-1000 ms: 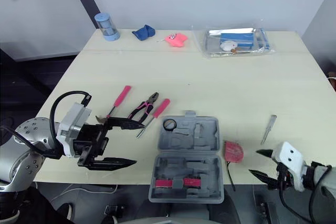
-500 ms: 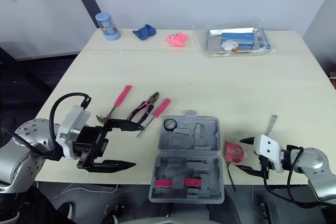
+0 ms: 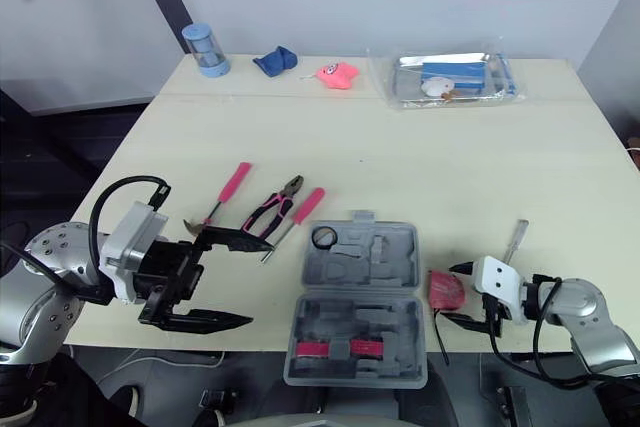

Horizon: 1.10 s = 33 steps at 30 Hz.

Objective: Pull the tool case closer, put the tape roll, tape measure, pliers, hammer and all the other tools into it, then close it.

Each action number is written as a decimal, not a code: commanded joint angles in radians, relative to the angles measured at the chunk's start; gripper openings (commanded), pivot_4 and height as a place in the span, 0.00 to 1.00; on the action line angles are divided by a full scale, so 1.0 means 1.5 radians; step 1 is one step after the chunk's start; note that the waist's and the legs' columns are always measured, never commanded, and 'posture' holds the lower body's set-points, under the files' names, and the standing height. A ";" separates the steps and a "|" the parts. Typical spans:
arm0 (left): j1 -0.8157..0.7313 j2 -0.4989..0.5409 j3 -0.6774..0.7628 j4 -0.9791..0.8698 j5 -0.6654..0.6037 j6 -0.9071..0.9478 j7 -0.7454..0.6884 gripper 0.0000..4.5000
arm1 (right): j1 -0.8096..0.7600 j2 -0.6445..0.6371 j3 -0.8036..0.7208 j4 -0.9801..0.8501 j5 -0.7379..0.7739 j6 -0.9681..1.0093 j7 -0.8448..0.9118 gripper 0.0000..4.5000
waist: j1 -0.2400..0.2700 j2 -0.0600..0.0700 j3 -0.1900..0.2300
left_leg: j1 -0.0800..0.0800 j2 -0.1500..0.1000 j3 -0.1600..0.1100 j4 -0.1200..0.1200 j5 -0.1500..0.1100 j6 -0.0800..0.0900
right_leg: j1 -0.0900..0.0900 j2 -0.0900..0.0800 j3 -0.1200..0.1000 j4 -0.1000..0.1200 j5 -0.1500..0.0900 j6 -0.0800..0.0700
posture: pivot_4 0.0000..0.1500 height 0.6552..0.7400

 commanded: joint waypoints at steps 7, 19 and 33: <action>-0.005 0.006 0.006 0.000 -0.005 -0.008 -0.007 1.00 | -0.016 0.013 0.016 0.081 -0.026 -0.065 -0.006 0.98 | -0.001 0.000 0.000 | 0.000 0.000 0.000 0.000 0.000 0.000 | 0.000 0.000 0.000 0.000 0.000 0.000 | 1.00 1.00; -0.005 0.003 0.002 0.012 0.003 -0.018 -0.012 1.00 | -0.004 0.003 -0.002 0.093 -0.003 -0.104 0.001 0.65 | -0.001 -0.001 0.000 | 0.001 0.000 0.000 0.000 0.000 0.000 | 0.001 0.000 0.000 0.000 0.000 0.000 | 1.00 1.00; 0.045 -0.038 0.049 0.032 -0.001 -0.039 0.042 1.00 | -0.093 -0.141 -0.038 -0.032 0.054 0.020 0.097 0.65 | -0.008 0.003 0.002 | 0.001 0.000 0.000 0.000 0.000 0.000 | 0.000 0.000 0.000 0.001 0.000 0.000 | 1.00 1.00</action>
